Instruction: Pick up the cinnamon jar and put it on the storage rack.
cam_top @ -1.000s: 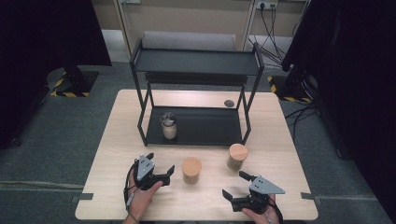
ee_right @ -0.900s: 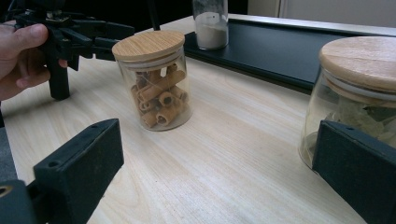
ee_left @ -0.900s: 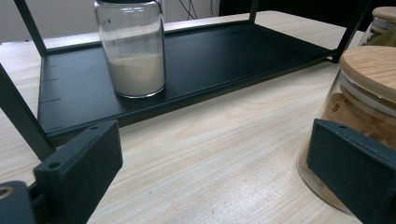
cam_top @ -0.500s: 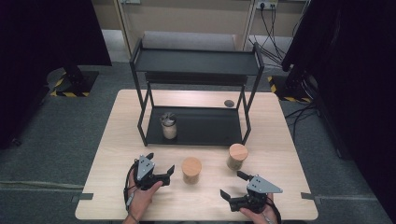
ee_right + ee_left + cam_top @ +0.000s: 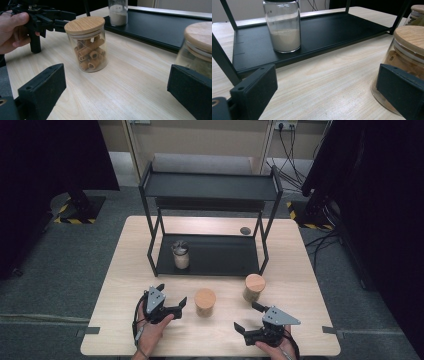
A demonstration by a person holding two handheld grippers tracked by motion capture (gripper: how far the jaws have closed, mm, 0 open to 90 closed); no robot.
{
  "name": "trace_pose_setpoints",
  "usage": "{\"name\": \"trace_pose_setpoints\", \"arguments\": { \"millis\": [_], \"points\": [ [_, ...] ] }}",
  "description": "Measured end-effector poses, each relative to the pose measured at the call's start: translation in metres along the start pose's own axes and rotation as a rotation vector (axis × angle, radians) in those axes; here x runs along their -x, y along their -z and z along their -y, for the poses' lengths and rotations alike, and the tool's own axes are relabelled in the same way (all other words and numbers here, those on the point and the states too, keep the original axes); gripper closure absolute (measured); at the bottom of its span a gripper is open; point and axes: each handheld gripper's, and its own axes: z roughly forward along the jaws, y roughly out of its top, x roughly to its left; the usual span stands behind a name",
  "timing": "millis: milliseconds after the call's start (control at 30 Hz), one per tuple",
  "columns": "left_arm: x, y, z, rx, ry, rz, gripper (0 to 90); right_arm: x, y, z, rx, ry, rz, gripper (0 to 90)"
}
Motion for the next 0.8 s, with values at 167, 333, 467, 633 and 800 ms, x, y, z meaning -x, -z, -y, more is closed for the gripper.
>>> {"name": "trace_pose_setpoints", "arguments": {
  "millis": [167,333,467,633,800],
  "points": [
    [-0.001,0.000,0.000,0.000,0.001,0.002,3.1,-0.001,-0.003,-0.002,-0.001,0.009,-0.008,2.5],
    [0.000,0.000,0.000,0.001,0.001,0.002,3.1,-0.001,-0.005,-0.004,0.002,0.013,-0.010,2.5],
    [-0.001,0.000,0.000,0.000,0.003,0.003,3.1,-0.002,-0.007,-0.007,0.004,0.019,-0.015,2.5],
    [-0.001,0.000,0.000,0.002,0.002,0.004,3.1,-0.004,-0.012,-0.010,0.004,0.029,-0.027,2.5],
    [-0.001,0.000,0.000,0.002,0.003,0.005,3.1,-0.005,-0.015,-0.012,0.007,0.033,-0.033,2.5]
  ]
}}
